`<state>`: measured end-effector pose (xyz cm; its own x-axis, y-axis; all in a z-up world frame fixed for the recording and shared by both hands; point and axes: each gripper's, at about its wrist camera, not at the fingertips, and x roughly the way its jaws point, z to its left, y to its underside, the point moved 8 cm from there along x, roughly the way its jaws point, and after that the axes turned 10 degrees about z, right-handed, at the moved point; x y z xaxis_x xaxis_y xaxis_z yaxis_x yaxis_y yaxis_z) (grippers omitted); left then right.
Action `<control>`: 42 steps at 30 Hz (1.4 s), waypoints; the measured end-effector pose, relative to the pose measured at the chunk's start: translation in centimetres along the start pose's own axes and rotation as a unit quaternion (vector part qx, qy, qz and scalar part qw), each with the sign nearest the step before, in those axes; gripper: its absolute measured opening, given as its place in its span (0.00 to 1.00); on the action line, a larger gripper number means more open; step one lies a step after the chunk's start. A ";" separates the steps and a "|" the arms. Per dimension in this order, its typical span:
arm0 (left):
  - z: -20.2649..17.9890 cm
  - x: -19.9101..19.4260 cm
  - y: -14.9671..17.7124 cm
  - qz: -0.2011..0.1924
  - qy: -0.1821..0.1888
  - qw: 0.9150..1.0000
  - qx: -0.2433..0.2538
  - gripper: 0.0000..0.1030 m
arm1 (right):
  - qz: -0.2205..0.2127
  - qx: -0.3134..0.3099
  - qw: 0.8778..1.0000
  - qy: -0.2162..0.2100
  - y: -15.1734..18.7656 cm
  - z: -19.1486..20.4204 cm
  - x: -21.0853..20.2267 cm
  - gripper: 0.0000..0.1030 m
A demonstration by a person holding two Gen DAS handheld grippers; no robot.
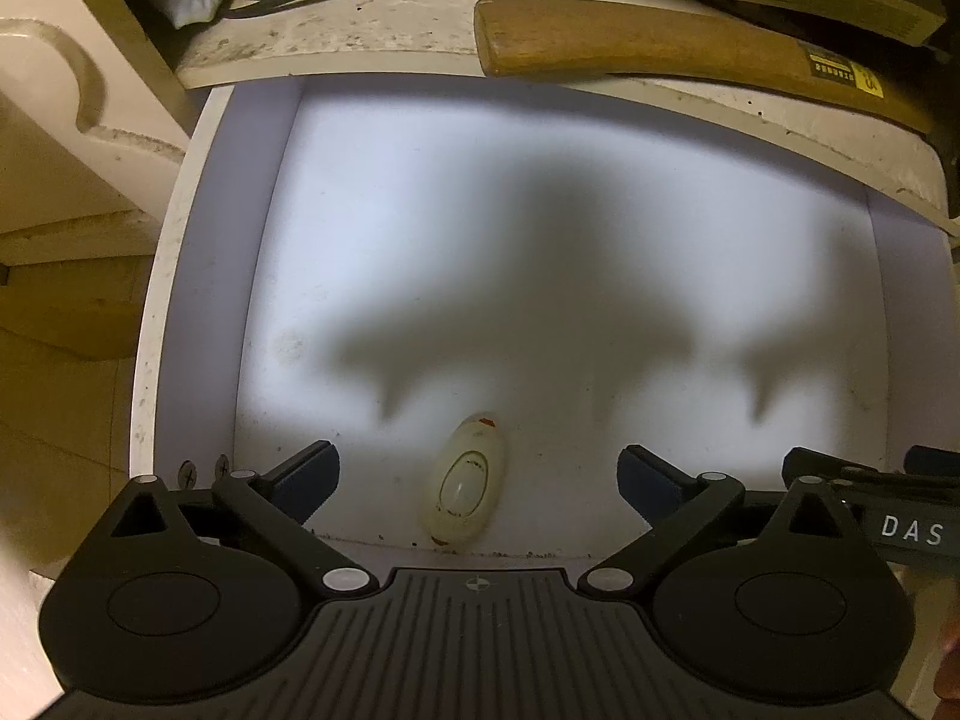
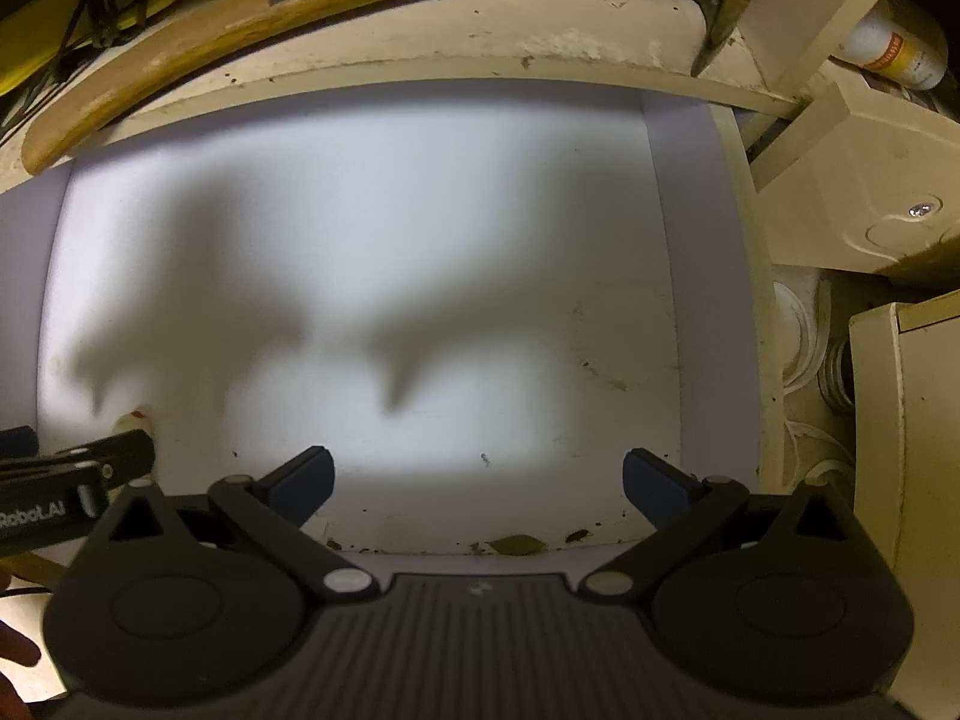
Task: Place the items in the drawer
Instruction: 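Raise both tools up and back out of the drawer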
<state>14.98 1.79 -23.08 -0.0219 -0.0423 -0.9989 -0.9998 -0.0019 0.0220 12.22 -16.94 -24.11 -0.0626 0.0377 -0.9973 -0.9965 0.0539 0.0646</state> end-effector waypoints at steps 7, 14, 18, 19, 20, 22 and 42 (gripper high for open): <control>-0.4 0.5 2.2 0.003 0.001 1.000 0.005 0.99 | -0.002 -0.002 1.000 -0.001 0.0 0.0 0.0 1.00; -0.5 -0.1 2.4 0.001 -0.005 1.000 0.005 0.99 | -0.006 -0.004 1.000 -0.001 0.1 0.0 -0.3 1.00; -0.5 -0.7 2.6 -0.005 -0.005 1.000 0.005 0.99 | -0.011 -0.007 1.000 -0.005 0.1 0.2 -0.9 1.00; -0.5 -1.0 2.6 -0.007 -0.005 1.000 0.004 0.99 | -0.013 -0.007 1.000 -0.005 0.2 0.2 -1.1 1.00; -0.4 -1.2 2.7 -0.010 -0.004 1.000 0.003 0.99 | -0.015 -0.008 1.000 -0.005 0.2 0.2 -1.3 1.00; -0.4 -1.8 2.9 -0.014 -0.004 1.000 0.003 0.99 | -0.017 -0.008 1.000 -0.006 0.3 0.2 -1.7 1.00; -1.0 -7.2 4.9 -0.077 0.014 0.997 0.016 0.99 | -0.071 -0.012 0.997 -0.014 2.0 -0.2 -7.4 1.00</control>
